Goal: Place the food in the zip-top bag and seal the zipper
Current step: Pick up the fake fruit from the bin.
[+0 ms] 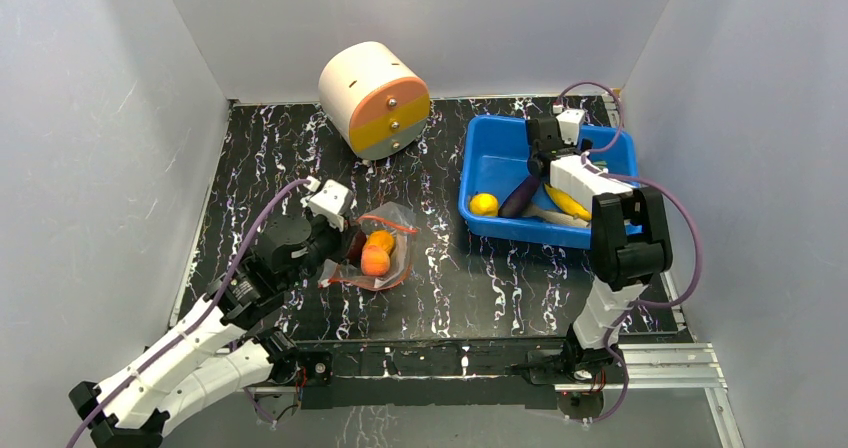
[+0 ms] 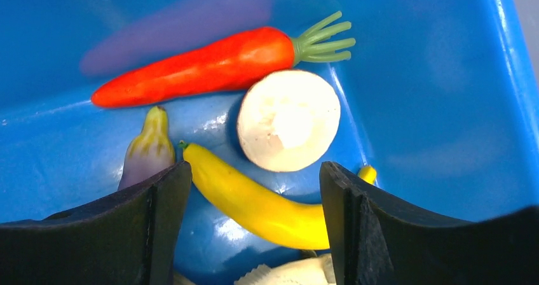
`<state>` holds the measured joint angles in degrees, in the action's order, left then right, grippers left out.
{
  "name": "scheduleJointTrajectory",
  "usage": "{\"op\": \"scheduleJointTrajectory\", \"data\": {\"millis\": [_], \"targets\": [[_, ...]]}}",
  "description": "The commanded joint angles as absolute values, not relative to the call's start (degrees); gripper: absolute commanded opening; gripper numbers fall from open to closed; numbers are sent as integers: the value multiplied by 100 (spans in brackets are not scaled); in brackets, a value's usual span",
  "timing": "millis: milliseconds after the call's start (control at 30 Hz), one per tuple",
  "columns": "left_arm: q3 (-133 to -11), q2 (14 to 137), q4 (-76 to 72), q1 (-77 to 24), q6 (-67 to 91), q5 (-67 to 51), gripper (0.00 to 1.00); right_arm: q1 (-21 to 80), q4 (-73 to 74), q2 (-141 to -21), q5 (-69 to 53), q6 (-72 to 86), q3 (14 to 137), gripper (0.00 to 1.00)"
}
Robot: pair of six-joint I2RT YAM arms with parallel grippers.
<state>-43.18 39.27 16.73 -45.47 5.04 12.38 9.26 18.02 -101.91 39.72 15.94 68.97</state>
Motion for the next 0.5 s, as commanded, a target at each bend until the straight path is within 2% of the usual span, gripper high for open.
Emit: {"op": "scheduleJointTrajectory", "data": {"millis": [0, 67, 367, 467], "targets": [[-4289, 3764, 1545, -4518, 421, 1111, 0, 872, 1438, -10509, 4359, 1449, 7329, 69], [-4289, 3762, 1578, -4518, 408, 1106, 0, 861, 1439, -10649, 4410, 1411, 7368, 63], [-4271, 3630, 1563, -4518, 359, 1183, 0, 844, 1419, -11186, 4732, 1307, 7454, 66], [-4266, 3633, 1573, -4517, 344, 1157, 0, 847, 1450, -11324, 4827, 1288, 7481, 64]]}}
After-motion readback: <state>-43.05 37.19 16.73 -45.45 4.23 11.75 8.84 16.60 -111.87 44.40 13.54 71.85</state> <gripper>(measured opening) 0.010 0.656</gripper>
